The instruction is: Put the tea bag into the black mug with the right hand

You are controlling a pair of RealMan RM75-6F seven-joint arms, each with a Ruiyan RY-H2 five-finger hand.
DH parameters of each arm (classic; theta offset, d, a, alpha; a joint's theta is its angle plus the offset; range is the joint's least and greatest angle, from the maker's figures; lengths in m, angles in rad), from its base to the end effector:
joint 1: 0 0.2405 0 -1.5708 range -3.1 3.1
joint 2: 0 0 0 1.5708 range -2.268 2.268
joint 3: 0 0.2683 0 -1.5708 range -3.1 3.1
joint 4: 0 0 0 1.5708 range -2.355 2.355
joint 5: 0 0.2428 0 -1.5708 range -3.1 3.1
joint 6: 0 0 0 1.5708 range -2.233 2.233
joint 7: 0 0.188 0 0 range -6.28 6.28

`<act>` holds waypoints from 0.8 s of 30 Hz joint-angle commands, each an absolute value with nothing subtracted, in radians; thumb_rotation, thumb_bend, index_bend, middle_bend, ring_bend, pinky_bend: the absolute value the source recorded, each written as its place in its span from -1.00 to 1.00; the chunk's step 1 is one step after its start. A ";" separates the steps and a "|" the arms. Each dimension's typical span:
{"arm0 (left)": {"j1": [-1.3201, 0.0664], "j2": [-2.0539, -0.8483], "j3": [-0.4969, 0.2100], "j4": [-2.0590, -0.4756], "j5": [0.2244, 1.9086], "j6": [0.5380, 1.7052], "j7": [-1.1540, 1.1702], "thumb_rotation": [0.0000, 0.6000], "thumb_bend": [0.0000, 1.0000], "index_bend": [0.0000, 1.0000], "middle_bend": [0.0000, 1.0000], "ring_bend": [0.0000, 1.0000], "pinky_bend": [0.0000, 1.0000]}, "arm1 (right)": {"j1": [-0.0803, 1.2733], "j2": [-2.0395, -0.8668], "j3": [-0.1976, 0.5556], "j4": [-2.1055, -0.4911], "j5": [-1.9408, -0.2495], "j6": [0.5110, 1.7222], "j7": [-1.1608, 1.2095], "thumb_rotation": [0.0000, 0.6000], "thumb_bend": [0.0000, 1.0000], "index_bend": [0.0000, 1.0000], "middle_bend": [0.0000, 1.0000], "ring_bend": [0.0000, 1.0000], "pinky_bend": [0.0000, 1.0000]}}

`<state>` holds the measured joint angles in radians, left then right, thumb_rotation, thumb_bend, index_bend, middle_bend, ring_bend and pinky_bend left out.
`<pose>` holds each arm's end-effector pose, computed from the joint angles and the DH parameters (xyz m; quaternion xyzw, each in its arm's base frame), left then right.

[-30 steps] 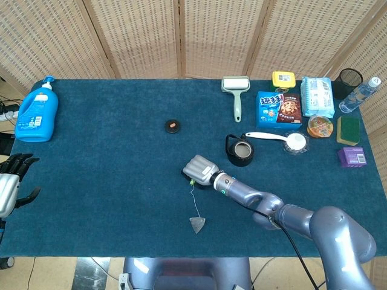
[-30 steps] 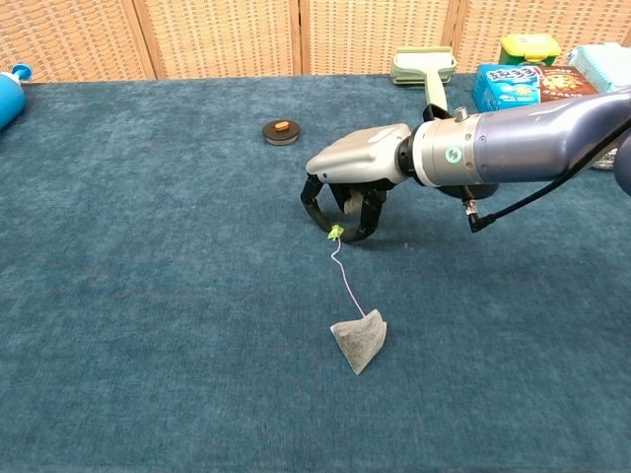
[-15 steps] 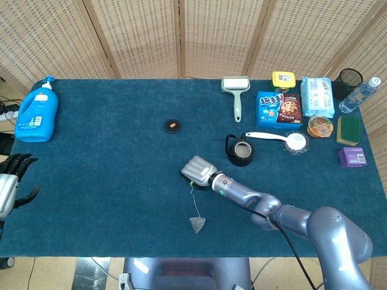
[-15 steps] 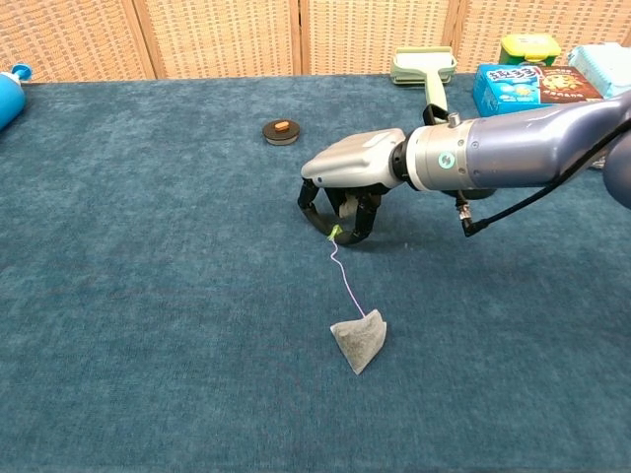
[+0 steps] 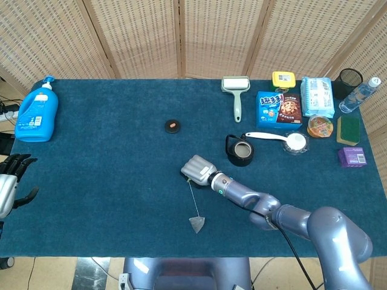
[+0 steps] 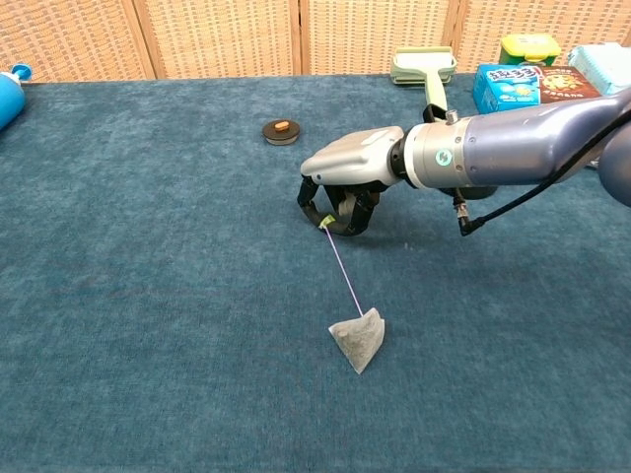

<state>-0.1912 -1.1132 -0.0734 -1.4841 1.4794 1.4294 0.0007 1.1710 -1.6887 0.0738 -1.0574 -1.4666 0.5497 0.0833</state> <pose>-0.3424 0.2745 0.1503 -0.6294 -0.3288 -0.3705 0.5987 -0.0549 -0.4459 -0.1510 0.9002 -0.2294 0.2730 0.2500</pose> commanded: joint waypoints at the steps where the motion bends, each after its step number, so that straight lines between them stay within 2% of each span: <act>1: -0.191 -1.113 -0.073 -1.484 1.480 1.429 0.001 1.00 -0.37 -0.57 -0.64 -0.73 -0.54 | 1.170 -1.687 0.074 -1.061 -1.465 0.550 0.080 1.00 0.20 0.08 1.00 1.00 1.00; 13: -0.188 -1.112 -0.073 -1.488 1.487 1.439 -0.001 1.00 -0.37 -0.57 -0.64 -0.73 -0.54 | 1.151 -1.649 0.089 -1.108 -1.445 0.576 0.061 1.00 0.38 0.14 1.00 1.00 1.00; 24: -0.186 -1.119 -0.067 -1.498 1.512 1.456 0.000 1.00 -0.37 -0.57 -0.64 -0.73 -0.54 | 1.060 -1.499 0.123 -1.273 -1.400 0.708 0.042 1.00 0.38 0.14 1.00 1.00 1.00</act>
<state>-0.1867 -1.1181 -0.0673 -1.4969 1.5108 1.4547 -0.0002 1.0841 -1.5343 0.1121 -1.2369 -1.4133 0.6769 0.0466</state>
